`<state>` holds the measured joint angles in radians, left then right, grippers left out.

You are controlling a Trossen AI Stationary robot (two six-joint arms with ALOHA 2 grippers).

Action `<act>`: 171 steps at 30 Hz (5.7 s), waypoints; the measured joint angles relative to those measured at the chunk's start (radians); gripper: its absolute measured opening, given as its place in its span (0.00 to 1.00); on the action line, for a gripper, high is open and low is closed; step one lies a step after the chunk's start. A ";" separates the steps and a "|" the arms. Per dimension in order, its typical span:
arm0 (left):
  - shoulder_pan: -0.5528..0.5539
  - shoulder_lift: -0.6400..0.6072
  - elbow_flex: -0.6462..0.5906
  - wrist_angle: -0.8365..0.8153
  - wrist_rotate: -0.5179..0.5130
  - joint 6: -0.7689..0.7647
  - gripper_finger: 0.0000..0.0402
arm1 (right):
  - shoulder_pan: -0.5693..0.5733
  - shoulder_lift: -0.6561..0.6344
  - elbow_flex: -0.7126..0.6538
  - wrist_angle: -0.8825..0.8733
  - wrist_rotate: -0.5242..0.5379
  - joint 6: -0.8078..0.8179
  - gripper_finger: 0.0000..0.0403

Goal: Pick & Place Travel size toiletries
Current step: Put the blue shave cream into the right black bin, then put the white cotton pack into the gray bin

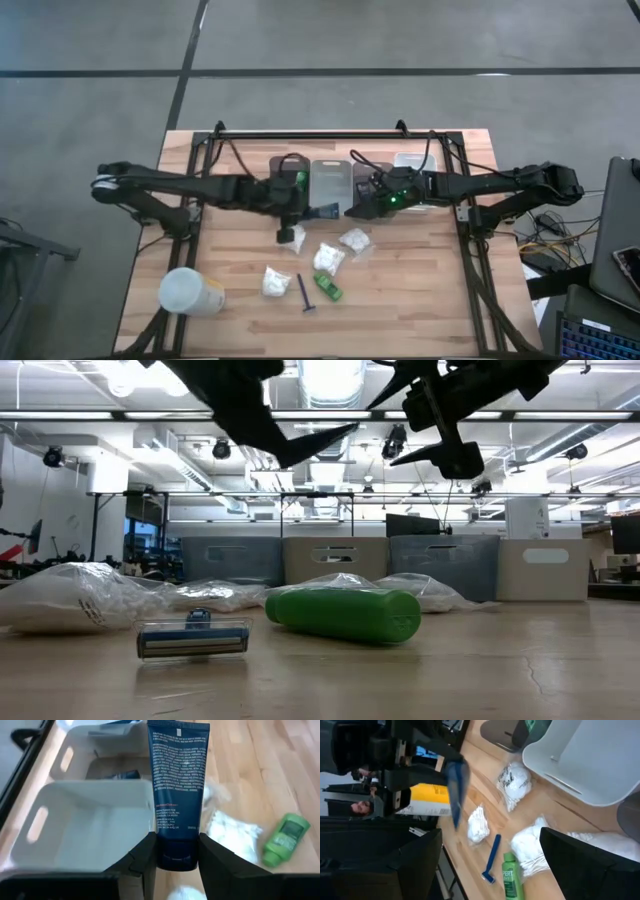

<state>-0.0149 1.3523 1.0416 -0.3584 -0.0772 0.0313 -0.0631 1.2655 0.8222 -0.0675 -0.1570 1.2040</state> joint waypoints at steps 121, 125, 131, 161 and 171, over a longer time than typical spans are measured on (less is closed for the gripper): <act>-0.041 -0.002 -0.365 -0.157 0.165 -0.812 0.59 | 0.021 0.190 0.304 -0.819 0.560 -0.267 0.79; -0.040 -0.068 -0.446 -0.044 0.146 -0.898 0.56 | 0.022 0.189 0.272 -0.819 0.540 -0.250 0.81; -0.039 -0.178 -0.546 0.013 0.028 -0.988 0.55 | 0.022 0.190 0.253 -0.818 0.522 -0.239 0.80; -0.039 -0.060 -0.656 0.423 0.030 -0.897 0.49 | 0.021 0.190 0.253 -0.808 0.523 -0.236 0.81; -0.041 -0.060 -0.656 0.419 0.162 -0.861 0.25 | 0.021 0.190 0.253 -0.809 0.523 -0.238 0.73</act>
<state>-0.0555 1.2926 0.3851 0.0608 0.0848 -0.8299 -0.0418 1.4555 1.0756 -0.8761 0.3660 0.9661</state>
